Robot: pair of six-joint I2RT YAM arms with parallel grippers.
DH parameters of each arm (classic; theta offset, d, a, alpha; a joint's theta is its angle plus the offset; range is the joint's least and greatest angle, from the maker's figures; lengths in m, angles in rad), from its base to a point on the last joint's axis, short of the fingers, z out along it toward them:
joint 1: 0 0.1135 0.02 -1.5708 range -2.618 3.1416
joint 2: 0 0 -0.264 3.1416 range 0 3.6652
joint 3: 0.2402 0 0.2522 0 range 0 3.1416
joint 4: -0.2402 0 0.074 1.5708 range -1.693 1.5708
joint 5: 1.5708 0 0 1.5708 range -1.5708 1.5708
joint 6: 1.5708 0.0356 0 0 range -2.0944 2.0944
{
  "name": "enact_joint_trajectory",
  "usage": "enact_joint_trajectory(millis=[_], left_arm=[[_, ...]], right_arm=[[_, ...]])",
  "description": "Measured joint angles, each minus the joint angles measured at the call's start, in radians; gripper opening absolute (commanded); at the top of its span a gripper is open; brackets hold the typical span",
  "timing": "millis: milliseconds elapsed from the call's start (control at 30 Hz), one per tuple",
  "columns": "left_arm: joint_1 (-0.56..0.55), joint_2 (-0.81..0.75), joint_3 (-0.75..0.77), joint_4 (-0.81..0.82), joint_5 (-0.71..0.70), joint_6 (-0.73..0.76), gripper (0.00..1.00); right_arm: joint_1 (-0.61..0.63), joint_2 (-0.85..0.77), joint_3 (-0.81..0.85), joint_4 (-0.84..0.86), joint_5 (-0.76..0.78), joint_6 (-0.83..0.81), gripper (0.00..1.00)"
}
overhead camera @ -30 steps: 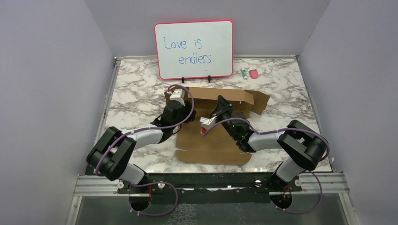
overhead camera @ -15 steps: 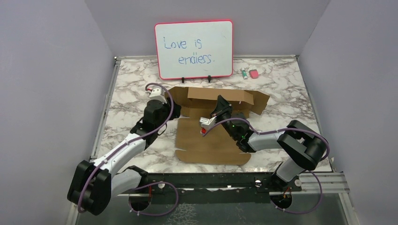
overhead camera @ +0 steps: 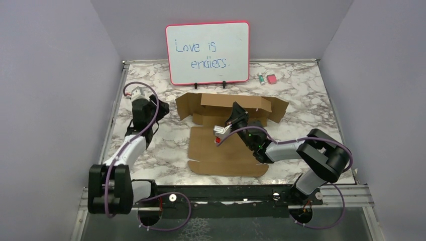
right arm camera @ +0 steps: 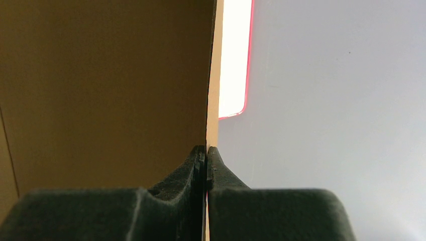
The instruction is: Fold the paper box
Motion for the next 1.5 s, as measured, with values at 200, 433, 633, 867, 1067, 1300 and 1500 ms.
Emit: enact_joint_trajectory(millis=[200, 433, 633, 867, 1067, 1300, 1500], left_arm=[[0.040, 0.203, 0.092, 0.060, 0.057, 0.019, 0.58], [0.040, 0.381, 0.194, 0.121, 0.165, 0.122, 0.59], [0.039, 0.511, 0.293, 0.156, 0.315, 0.203, 0.57], [0.004, 0.600, 0.331, 0.187, 0.497, 0.275, 0.40], [-0.024, 0.598, 0.307, 0.217, 0.579, 0.305, 0.30], [-0.041, 0.568, 0.224, 0.223, 0.583, 0.303, 0.28], [-0.086, 0.536, 0.204, 0.220, 0.583, 0.289, 0.29]], right_arm=[[0.000, 0.000, 0.000, 0.000, 0.000, 0.003, 0.07], [0.000, 0.000, 0.000, 0.000, 0.000, 0.006, 0.07], [0.000, 0.000, 0.000, 0.000, 0.000, 0.006, 0.07], [0.000, 0.000, 0.000, 0.000, 0.000, 0.007, 0.07], [0.000, 0.001, 0.003, 0.000, 0.002, 0.008, 0.04], [0.000, 0.010, 0.017, 0.000, 0.012, 0.014, 0.04], [-0.005, 0.020, 0.029, -0.002, 0.057, 0.021, 0.04]])
